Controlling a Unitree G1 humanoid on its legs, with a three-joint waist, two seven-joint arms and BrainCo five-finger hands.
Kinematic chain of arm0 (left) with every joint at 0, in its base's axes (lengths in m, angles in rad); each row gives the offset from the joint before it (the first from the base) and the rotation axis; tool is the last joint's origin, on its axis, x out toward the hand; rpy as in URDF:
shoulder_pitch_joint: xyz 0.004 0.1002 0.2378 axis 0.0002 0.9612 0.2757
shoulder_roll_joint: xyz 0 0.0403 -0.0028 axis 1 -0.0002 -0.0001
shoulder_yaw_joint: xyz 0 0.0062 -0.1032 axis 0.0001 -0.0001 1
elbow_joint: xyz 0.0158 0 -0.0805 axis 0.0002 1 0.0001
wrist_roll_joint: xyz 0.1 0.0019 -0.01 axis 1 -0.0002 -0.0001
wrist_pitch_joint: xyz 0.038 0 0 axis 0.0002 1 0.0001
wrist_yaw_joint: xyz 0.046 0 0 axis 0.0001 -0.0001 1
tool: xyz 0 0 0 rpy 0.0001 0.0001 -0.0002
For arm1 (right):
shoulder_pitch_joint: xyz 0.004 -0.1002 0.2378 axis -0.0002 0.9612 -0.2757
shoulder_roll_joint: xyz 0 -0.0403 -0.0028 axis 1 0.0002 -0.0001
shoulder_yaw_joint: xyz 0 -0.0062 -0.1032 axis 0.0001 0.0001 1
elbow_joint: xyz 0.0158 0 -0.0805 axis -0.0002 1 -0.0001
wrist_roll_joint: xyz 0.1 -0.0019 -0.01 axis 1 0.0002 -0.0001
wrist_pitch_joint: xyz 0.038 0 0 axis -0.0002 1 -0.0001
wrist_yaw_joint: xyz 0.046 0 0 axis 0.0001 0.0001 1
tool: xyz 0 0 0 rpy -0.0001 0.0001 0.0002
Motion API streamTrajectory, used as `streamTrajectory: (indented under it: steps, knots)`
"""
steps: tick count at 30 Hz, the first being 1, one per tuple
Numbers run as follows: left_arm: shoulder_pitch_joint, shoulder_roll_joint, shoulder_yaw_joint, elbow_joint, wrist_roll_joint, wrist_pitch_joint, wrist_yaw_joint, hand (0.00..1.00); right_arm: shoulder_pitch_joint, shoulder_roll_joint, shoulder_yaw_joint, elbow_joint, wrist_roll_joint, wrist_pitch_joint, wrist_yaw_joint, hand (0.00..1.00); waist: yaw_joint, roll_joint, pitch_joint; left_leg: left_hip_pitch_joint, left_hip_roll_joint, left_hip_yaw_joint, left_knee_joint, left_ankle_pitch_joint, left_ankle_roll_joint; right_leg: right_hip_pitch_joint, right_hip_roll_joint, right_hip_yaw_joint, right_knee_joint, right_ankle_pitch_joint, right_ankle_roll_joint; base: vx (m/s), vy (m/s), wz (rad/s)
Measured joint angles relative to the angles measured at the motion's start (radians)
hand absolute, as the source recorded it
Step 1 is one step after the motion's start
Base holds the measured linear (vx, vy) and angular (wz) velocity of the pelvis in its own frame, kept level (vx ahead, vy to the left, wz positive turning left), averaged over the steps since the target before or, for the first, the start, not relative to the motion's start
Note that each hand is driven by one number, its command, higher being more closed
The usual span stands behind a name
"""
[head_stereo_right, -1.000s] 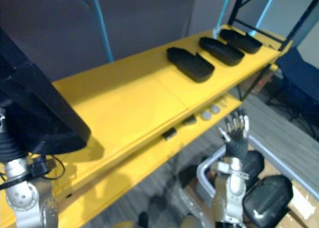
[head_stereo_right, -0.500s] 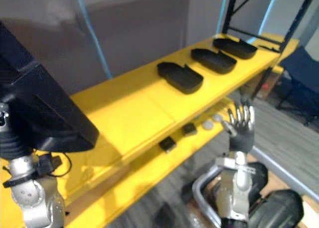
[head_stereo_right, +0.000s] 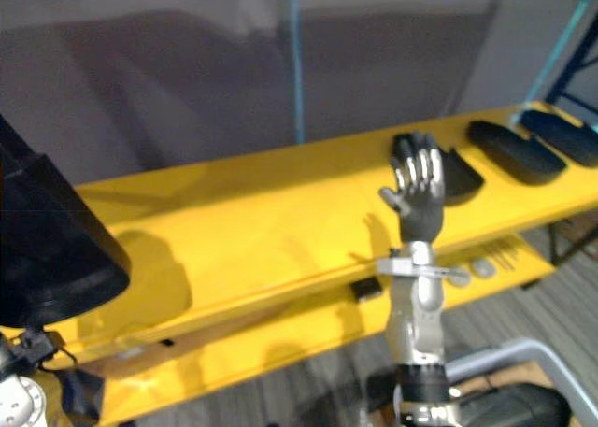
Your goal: Walk over and take plastic housings, then place them on the shelf
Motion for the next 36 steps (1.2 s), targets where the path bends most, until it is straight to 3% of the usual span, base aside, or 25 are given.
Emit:
streamTrajectory:
  steps: [2,7,10,14,16,18,22,26,33,34,35,36]
  knots:
    - [0.002,0.003,0.012,-0.001,-0.03,-0.03,-0.05,1.0,0.005,-0.005,-0.004,0.022,-0.011,0.0,-0.004,0.0,0.019,0.001,0.002,0.004,-0.023,-0.02,-0.02,0.021,0.011,-0.003,-0.02,-0.002,0.026,-0.005,0.001,0.04,0.15,0.51]
    - [-0.003,0.006,0.031,-0.001,-0.072,-0.036,-0.1,1.0,-0.001,0.012,-0.004,0.036,-0.025,-0.01,0.0,0.0,0.023,-0.03,0.009,0.003,-0.039,0.025,-0.022,0.026,0.019,-0.039,-0.045,0.038,0.037,-0.008,-0.002,0.04,0.079,-0.16]
    - [-0.047,0.007,-0.011,-0.001,-0.076,-0.042,-0.127,1.0,0.01,0.013,-0.053,0.033,-0.028,-0.024,-0.025,0.0,-0.008,-0.037,0.018,0.005,-0.036,0.044,-0.02,0.021,0.022,-0.06,-0.055,0.062,0.058,-0.009,-0.002,-0.02,0.02,-0.28]
    - [-0.124,0.014,-0.077,0.005,-0.076,-0.043,-0.171,1.0,0.071,0.008,-0.133,0.007,-0.065,-0.027,-0.063,0.0,-0.053,-0.01,0.036,0.023,-0.031,0.068,-0.025,0.005,0.03,-0.165,-0.105,0.109,0.287,-0.046,-0.017,-0.07,0.069,-0.21]
    - [-0.147,0.068,-0.083,0.013,-0.076,-0.042,-0.182,1.0,0.11,0.011,-0.157,-0.023,-0.065,-0.027,-0.064,0.0,-0.066,-0.015,0.04,0.044,-0.032,0.094,-0.034,0.007,0.041,-0.213,-0.125,0.16,0.367,-0.052,-0.027,-0.06,0.087,-0.45]
    - [-0.184,0.127,-0.089,0.016,-0.076,-0.018,-0.184,1.0,0.122,0.013,-0.179,-0.045,-0.063,-0.027,-0.054,0.0,-0.083,-0.032,0.04,0.041,-0.022,0.116,-0.034,0.007,0.043,-0.23,-0.12,0.172,0.349,-0.047,-0.034,-0.06,0.018,-0.35]
    - [-0.199,0.122,-0.093,0.028,-0.076,0.018,-0.185,1.0,0.132,0.017,-0.199,-0.118,-0.064,-0.02,-0.015,0.0,-0.091,-0.039,0.045,0.036,-0.004,0.148,-0.028,0.007,0.036,-0.176,-0.058,0.197,0.197,-0.019,-0.018,0.0,-0.049,-0.25]
    - [-0.198,0.09,-0.158,0.043,-0.076,0.023,-0.202,1.0,0.16,0.016,-0.211,-0.142,-0.064,0.015,0.019,0.0,-0.09,-0.037,0.048,0.024,0.003,0.144,-0.036,0.016,0.017,-0.13,-0.026,0.196,0.077,-0.003,0.005,0.0,-0.09,0.03]
    - [-0.196,0.069,-0.247,0.042,-0.064,0.023,-0.252,1.0,0.16,0.013,-0.198,-0.157,-0.063,0.057,0.048,0.0,-0.104,-0.019,0.058,0.038,0.011,0.144,-0.075,0.034,0.003,-0.121,-0.011,0.196,0.066,-0.003,0.006,0.0,-0.019,0.01]
    - [-0.196,0.07,-0.249,0.042,-0.064,0.023,-0.26,1.0,0.16,0.013,-0.186,-0.169,-0.064,0.062,0.048,0.0,-0.112,-0.019,0.058,0.039,0.009,0.143,-0.074,0.038,0.004,-0.121,-0.013,0.195,0.066,-0.003,0.006,0.0,0.0,0.0]
    - [-0.19,0.075,-0.327,0.042,-0.069,0.056,-0.266,1.0,0.191,0.013,-0.147,-0.206,-0.106,0.088,-0.042,0.0,-0.168,0.015,0.031,0.006,0.019,0.144,-0.079,0.095,0.005,-0.145,0.002,0.198,0.043,0.012,0.002,0.0,0.0,0.0]
    - [-0.19,0.075,-0.327,0.042,-0.069,0.056,-0.266,1.0,0.191,0.013,-0.147,-0.206,-0.106,0.088,-0.042,0.0,-0.169,0.015,0.031,0.005,0.02,0.145,-0.079,0.097,0.004,-0.145,0.004,0.198,0.041,0.013,0.0,0.0,0.0,0.0]
